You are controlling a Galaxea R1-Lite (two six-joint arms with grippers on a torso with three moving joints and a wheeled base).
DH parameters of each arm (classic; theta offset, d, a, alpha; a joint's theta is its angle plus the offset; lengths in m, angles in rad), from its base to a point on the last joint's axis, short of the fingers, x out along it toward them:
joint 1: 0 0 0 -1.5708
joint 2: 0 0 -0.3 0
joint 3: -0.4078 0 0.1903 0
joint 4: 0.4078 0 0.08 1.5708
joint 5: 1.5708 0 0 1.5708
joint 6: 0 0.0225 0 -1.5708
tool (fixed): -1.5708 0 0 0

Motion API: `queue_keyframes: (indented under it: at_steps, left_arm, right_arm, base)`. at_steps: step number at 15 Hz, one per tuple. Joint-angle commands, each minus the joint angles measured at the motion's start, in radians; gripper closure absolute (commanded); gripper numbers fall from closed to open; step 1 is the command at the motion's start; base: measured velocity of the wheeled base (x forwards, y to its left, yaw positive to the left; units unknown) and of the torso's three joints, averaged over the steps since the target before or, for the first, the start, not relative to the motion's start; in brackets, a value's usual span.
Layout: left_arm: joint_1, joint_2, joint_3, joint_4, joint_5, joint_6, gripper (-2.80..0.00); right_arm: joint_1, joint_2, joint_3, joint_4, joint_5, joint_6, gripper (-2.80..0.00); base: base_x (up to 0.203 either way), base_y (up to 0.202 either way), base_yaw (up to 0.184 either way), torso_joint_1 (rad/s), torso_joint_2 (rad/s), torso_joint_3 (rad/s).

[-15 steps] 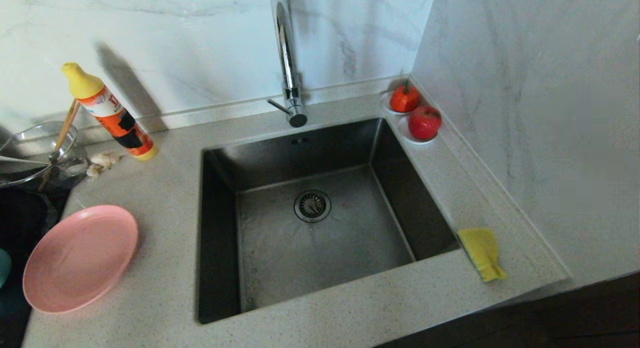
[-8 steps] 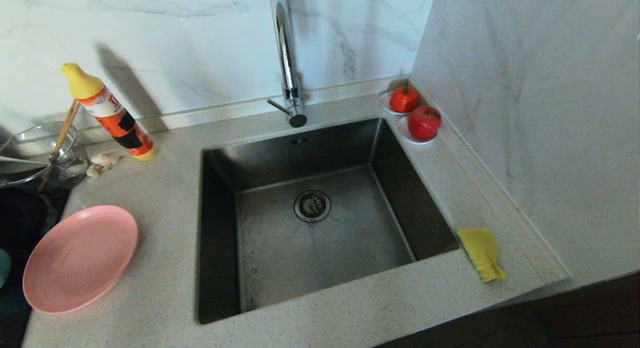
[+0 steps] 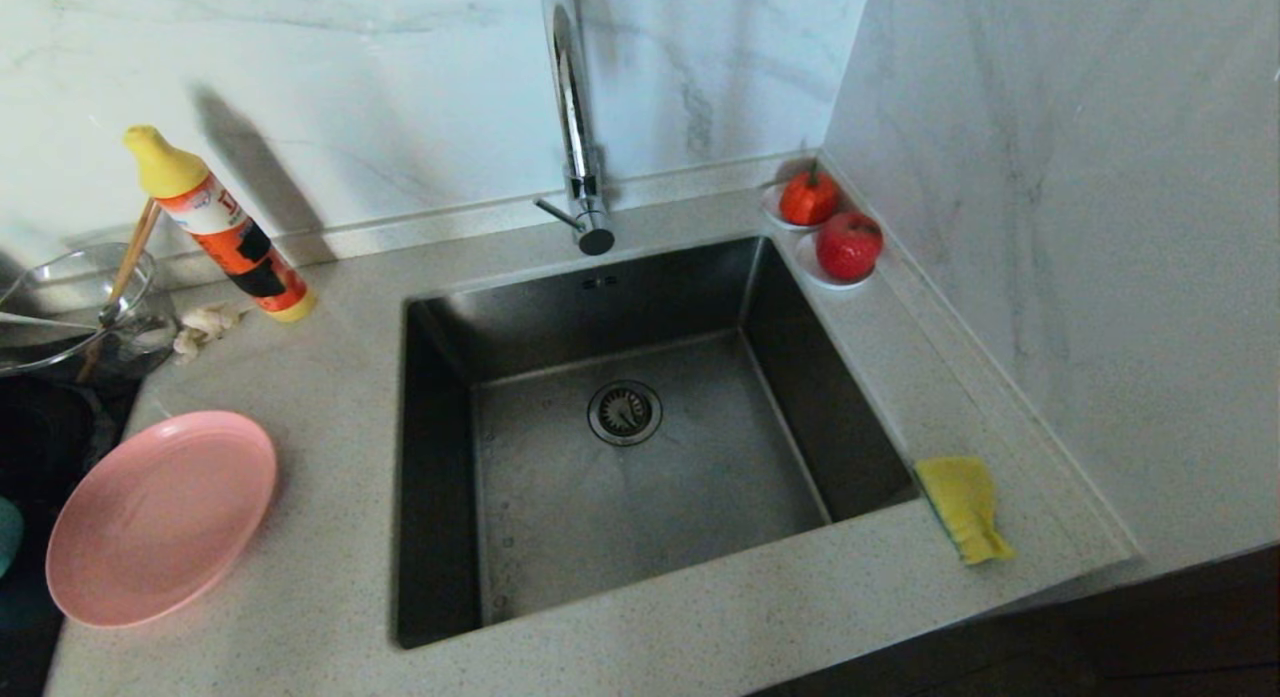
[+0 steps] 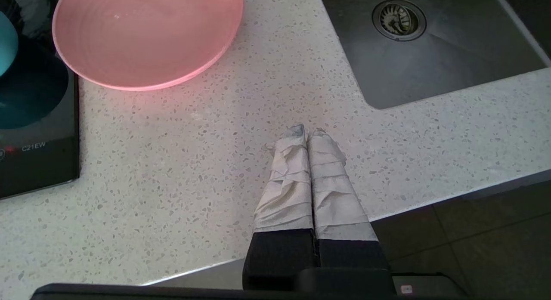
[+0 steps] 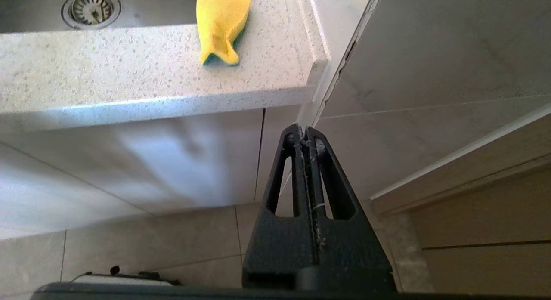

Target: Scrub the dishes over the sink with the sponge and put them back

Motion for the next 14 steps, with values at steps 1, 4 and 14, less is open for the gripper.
queue_keyframes:
  at_steps: [1,4,14]
  left_arm:
    - [0.000,-0.002,0.001,0.001,-0.002,0.000,0.00]
    - [0.000,-0.002,0.001,0.001,-0.002,0.001,0.00]
    - [0.000,-0.002,0.001,0.001,-0.001,0.000,0.00]
  right_arm:
    - [0.001,-0.006,0.012,0.003,0.001,0.006,0.00]
    - [0.001,-0.006,0.012,0.003,0.000,0.015,0.00]
    - [0.001,-0.004,0.009,0.012,0.000,0.035,0.00]
  base:
    - [0.000,0.000,0.000,0.000,0.00,0.000]
    - [0.000,0.000,0.000,0.000,0.00,0.000]
    - [0.000,0.000,0.000,0.000,0.00,0.000]
